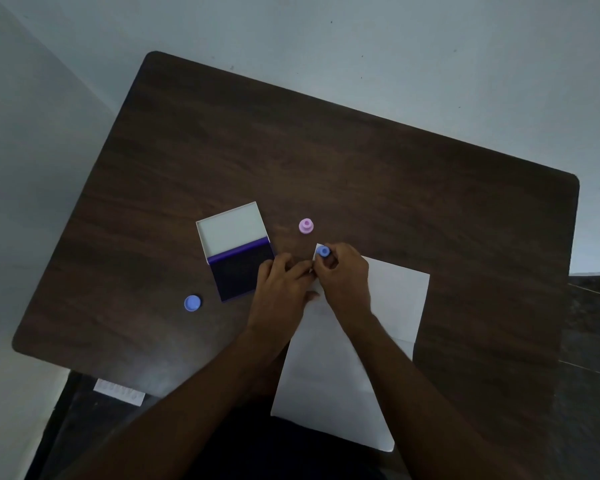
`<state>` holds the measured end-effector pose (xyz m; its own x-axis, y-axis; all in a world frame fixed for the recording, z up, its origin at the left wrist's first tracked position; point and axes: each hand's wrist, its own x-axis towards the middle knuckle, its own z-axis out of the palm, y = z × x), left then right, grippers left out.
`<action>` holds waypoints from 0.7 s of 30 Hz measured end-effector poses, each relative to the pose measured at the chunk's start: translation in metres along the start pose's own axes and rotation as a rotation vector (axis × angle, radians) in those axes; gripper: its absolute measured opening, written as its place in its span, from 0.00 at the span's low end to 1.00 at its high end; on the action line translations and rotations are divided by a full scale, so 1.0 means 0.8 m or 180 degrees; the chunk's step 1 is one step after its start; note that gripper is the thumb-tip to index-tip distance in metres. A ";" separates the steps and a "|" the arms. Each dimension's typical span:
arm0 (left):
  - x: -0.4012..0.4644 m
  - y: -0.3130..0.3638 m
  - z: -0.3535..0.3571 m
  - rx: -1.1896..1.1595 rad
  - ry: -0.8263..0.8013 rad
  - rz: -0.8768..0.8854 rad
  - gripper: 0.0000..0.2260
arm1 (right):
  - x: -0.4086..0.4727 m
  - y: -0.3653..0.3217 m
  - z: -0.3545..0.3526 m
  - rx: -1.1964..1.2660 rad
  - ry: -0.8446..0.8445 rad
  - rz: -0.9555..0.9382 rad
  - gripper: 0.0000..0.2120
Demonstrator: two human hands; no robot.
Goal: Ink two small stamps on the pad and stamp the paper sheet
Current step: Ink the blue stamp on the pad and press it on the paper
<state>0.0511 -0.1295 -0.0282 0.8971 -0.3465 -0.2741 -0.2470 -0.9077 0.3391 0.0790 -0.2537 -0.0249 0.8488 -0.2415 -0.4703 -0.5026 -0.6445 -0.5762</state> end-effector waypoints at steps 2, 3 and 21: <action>-0.001 0.001 -0.001 0.0062 0.0028 0.0042 0.18 | 0.001 -0.005 -0.003 -0.0162 -0.0014 -0.0024 0.19; -0.001 0.001 -0.001 0.0062 0.0031 0.0055 0.18 | 0.002 -0.007 -0.004 -0.0216 -0.0017 -0.0033 0.18; -0.006 0.001 0.000 0.0532 0.0062 0.0059 0.16 | 0.011 -0.068 -0.023 -0.1706 -0.0666 -0.0313 0.20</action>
<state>0.0465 -0.1284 -0.0263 0.8983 -0.3604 -0.2512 -0.3196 -0.9285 0.1891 0.1167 -0.2343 0.0147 0.8095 -0.0486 -0.5852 -0.2238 -0.9469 -0.2309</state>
